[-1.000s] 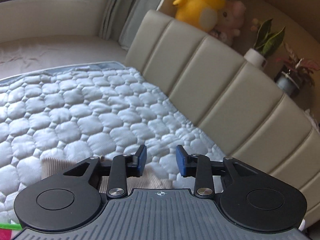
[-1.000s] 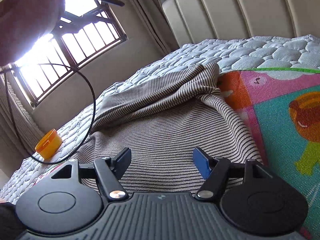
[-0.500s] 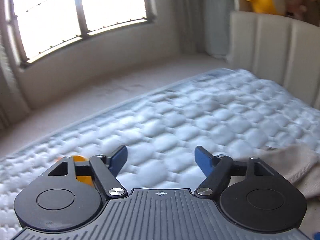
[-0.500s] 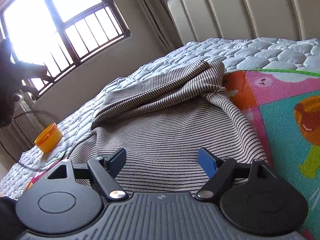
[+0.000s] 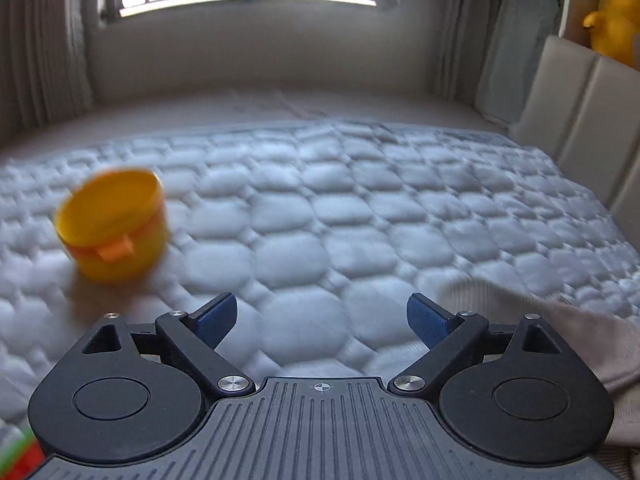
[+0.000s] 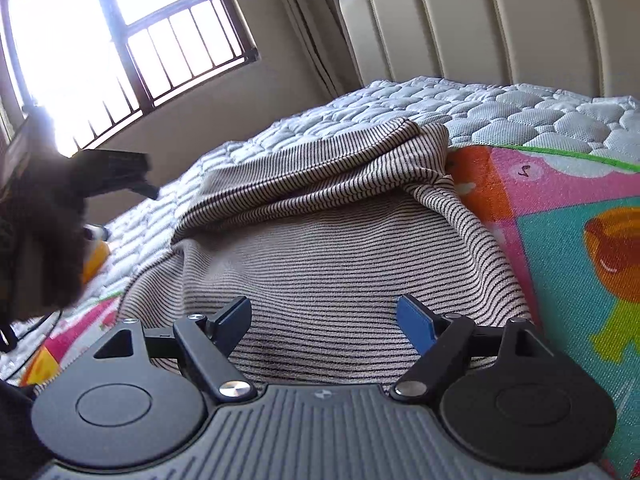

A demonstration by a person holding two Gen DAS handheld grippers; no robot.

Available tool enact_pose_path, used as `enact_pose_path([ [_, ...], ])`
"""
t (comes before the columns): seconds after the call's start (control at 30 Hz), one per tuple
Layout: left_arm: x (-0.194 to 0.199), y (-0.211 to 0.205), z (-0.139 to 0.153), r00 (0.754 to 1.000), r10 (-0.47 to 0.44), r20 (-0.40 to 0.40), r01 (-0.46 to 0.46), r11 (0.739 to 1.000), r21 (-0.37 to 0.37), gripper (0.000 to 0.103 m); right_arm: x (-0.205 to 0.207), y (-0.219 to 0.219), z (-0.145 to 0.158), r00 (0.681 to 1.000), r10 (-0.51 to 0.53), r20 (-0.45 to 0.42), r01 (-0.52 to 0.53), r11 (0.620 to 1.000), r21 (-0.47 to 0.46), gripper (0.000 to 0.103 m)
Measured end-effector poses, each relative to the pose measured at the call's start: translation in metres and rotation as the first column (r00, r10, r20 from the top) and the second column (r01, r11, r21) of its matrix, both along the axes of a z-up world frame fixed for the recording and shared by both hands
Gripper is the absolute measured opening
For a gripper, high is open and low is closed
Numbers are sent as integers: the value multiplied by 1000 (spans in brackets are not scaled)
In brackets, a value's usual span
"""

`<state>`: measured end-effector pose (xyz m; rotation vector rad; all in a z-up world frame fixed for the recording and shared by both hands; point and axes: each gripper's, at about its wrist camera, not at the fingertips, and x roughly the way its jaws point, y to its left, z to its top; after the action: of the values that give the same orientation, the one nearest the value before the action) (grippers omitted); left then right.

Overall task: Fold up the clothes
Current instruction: 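Lay the held sleeve over the shirt body and open the left gripper, then grasp the side edge of the striped shirt with the right gripper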

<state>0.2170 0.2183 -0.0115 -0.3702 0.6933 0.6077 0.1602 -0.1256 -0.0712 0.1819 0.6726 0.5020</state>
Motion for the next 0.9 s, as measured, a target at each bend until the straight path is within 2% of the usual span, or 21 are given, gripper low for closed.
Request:
enact_pose_path([
  [0.03, 2, -8, -14, 1000, -29, 11, 29, 999, -43, 95, 2, 3, 3, 1000, 5, -11, -6, 1000, -31, 81],
  [0.1, 6, -19, -36, 995, -99, 3, 99, 994, -53, 95, 8, 8, 13, 999, 5, -37, -8, 997, -82, 81],
  [0.13, 8, -28, -43, 991, -135, -12, 135, 990, -32, 95, 13, 8, 21, 1000, -2, -31, -1, 995, -97, 81],
  [0.23, 18, -31, -37, 966, -258, -21, 258, 962, 84, 97, 42, 12, 45, 997, -47, 64, 57, 984, -170, 81],
  [0.27, 20, -28, -34, 966, -260, -4, 259, 960, 105, 99, 56, 14, 52, 994, -63, 94, 81, 977, -199, 81],
  [0.33, 24, -22, -33, 961, -274, 38, 271, 959, 79, 100, 91, 19, 57, 988, -117, 104, 138, 965, -223, 79],
  [0.43, 29, -14, -31, 949, -308, 70, 304, 951, 63, 100, 141, 29, 56, 976, -196, 97, 215, 944, -251, 57],
  [0.5, 30, -8, -29, 939, -332, 86, 328, 943, 60, 101, 169, 38, 50, 967, -239, 90, 255, 926, -278, 48],
  [0.57, 31, 0, -28, 934, -342, 101, 340, 940, 31, 102, 184, 52, 42, 967, -238, 94, 256, 908, -331, 38],
  [0.73, 32, 13, -32, 945, -312, 99, 315, 949, -14, 103, 191, 82, 23, 973, -191, 130, 230, 862, -451, 38],
  [0.9, 35, 9, -37, 942, -327, 82, 330, 943, -34, 103, 187, 82, 22, 975, -168, 147, 218, 859, -464, 37],
])
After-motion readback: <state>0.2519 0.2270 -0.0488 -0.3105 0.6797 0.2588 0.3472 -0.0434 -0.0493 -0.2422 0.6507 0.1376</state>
